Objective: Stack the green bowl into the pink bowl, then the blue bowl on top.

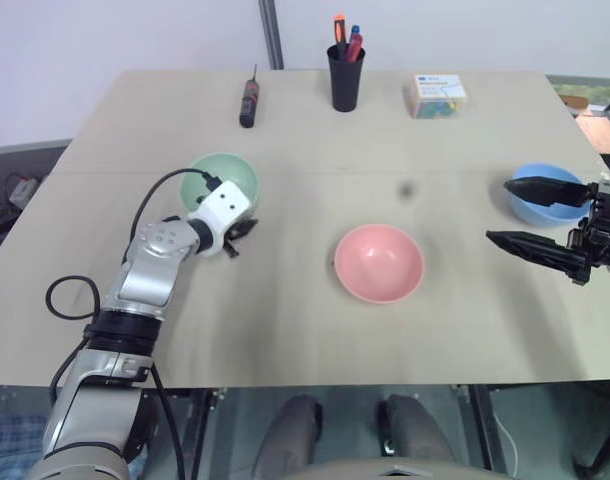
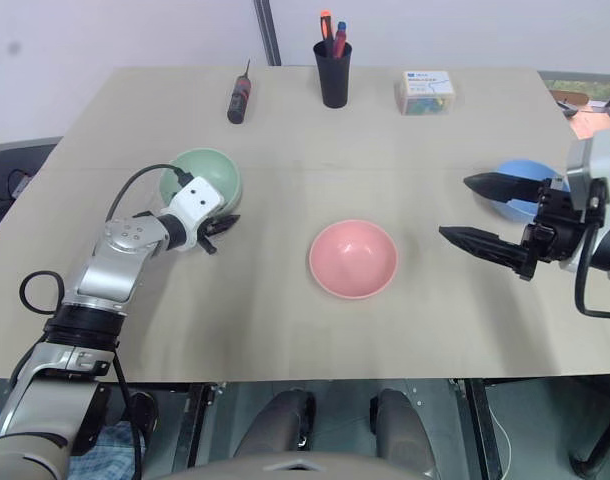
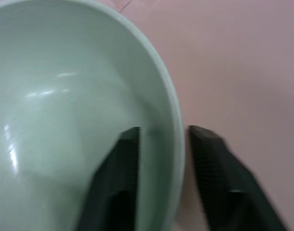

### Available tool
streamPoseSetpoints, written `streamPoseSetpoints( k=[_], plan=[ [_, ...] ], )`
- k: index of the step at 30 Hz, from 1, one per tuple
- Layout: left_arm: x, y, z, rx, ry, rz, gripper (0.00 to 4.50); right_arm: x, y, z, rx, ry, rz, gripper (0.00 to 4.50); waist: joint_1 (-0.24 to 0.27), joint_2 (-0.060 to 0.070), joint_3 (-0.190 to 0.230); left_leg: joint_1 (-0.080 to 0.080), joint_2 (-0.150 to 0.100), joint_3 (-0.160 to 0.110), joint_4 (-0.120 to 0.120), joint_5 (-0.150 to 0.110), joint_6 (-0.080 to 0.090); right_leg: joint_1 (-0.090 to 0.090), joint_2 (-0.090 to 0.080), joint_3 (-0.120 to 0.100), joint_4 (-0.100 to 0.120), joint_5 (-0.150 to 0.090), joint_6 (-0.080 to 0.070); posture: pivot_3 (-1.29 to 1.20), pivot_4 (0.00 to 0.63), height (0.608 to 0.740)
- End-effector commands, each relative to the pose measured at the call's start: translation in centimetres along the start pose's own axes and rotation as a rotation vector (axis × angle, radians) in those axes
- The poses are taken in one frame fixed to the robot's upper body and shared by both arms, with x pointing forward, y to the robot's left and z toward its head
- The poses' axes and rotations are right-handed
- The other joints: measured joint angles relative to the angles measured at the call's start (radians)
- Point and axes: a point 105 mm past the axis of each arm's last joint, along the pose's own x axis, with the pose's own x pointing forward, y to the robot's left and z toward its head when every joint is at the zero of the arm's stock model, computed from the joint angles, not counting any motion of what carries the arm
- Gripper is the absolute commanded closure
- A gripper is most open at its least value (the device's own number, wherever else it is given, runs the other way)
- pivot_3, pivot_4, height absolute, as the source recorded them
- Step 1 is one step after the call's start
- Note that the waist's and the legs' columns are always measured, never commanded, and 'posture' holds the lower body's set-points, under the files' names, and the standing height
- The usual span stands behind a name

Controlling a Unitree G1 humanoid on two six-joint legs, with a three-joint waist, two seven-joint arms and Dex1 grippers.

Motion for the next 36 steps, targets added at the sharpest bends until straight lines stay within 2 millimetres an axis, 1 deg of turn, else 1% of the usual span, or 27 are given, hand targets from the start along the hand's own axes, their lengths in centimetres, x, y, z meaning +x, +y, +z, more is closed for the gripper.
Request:
streamPoseSetpoints(
  k=[1, 6, 11, 13, 16, 18, 20, 21, 25, 26, 30, 36],
  plan=[
    [-0.2, 0.0, 0.0, 0.006, -0.001, -0.009, 4.47, -0.5, 0.1, 1.1, -0.06, -0.014, -0.014, 0.0, 0.0, 0.001, -0.001, 0.001, 0.0, 0.001, 0.0, 0.0, 0.0, 0.001, 0.0, 0.0, 0.0, 0.0, 0.0, 0.0, 0.15, 0.74],
    [-0.2, 0.1, 0.3, 0.019, -0.013, -0.002, 4.47, -0.5, 0.0, 1.2, -0.062, -0.014, -0.02, 0.0, 0.0, 0.001, 0.0, 0.001, 0.0, 0.001, 0.002, -0.002, 0.003, 0.001, 0.0, 0.001, 0.003, 0.0, 0.0, 0.0, 0.15, 0.74],
    [0.0, -0.6, 2.0, 0.044, -0.059, -0.067, 4.47, -0.5, -0.1, 1.2, -0.062, -0.015, -0.021, 0.0, 0.001, 0.001, 0.0, 0.001, 0.0, 0.0, 0.004, -0.002, 0.003, 0.001, 0.0, 0.001, 0.004, 0.0, 0.0, 0.0, 0.15, 0.74],
    [0.3, -1.0, 3.6, 0.094, -0.1, -0.081, 4.47, -0.4, -0.2, 1.2, -0.065, -0.014, -0.022, 0.0, 0.002, 0.001, 0.0, 0.001, 0.0, 0.0, 0.004, -0.002, 0.003, 0.001, 0.0, 0.0, 0.004, 0.0, 0.0, 0.0, 0.15, 0.74],
    [0.2, -2.9, 8.2, 0.213, -0.225, -0.161, 4.47, 0.0, -0.2, 1.5, -0.067, -0.028, -0.016, 0.0, 0.003, 0.0, 0.0, 0.0, -0.001, 0.0, 0.005, -0.002, 0.003, 0.001, 0.0, 0.0, 0.004, 0.0, 0.0, 0.0, 0.15, 0.74],
    [-0.2, -4.7, 10.5, 0.314, -0.299, -0.238, 4.47, 0.2, -0.1, 1.5, -0.065, -0.03, -0.009, 0.0, 0.005, -0.001, 0.001, -0.002, -0.001, -0.001, 0.007, -0.002, 0.003, 0.001, 0.0, -0.001, 0.004, 0.0, 0.0, 0.0, 0.15, 0.74],
    [-0.6, -6.2, 11.7, 0.395, -0.337, -0.302, 4.47, 0.2, -0.1, 1.4, -0.063, -0.028, -0.009, 0.0, 0.003, -0.001, 0.001, -0.004, -0.001, -0.002, 0.008, 0.0, 0.0, 0.0, 0.0, -0.002, 0.003, 0.0, 0.0, 0.0, 0.15, 0.74],
    [-0.9, -7.2, 12.3, 0.461, -0.36, -0.352, 4.47, 0.2, -0.2, 1.4, -0.062, -0.027, -0.01, 0.0, 0.0, -0.001, 0.001, -0.004, -0.001, -0.002, 0.007, 0.0, -0.001, 0.0, 0.0, -0.002, 0.003, 0.0, 0.0, 0.0, 0.15, 0.74],
    [-2.2, -9.5, 14.2, 0.598, -0.441, -0.485, 4.47, 0.3, -0.2, 1.3, -0.061, -0.027, -0.009, 0.0, -0.006, -0.001, 0.001, -0.002, 0.0, 0.002, 0.005, 0.0, 0.0, 0.0, 0.002, 0.001, 0.003, 0.0, 0.0, 0.0, 0.15, 0.74],
    [-2.5, -9.9, 14.4, 0.625, -0.457, -0.507, 4.47, 0.3, -0.2, 1.3, -0.06, -0.027, -0.009, 0.0, -0.005, -0.001, 0.001, -0.001, 0.0, 0.002, 0.005, -0.002, 0.003, 0.0, 0.002, 0.001, 0.004, 0.0, 0.0, 0.0, 0.15, 0.74],
    [-4.1, -11.9, 14.3, 0.722, -0.499, -0.645, 4.47, 0.3, -0.1, 1.1, -0.059, -0.024, -0.01, 0.0, -0.002, -0.001, 0.001, -0.001, 0.0, 0.002, 0.006, -0.002, 0.003, 0.0, 0.002, 0.001, 0.004, 0.0, 0.0, 0.0, 0.15, 0.74],
    [-5.2, -12.8, 14.8, 0.775, -0.578, -0.719, 4.47, 0.1, 0.0, 0.9, -0.053, -0.018, -0.025, 0.0, 0.0, -0.001, 0.001, -0.001, 0.0, 0.001, 0.006, -0.002, 0.004, 0.0, 0.002, 0.001, 0.004, 0.0, 0.0, 0.0, 0.15, 0.74]
  ],
)
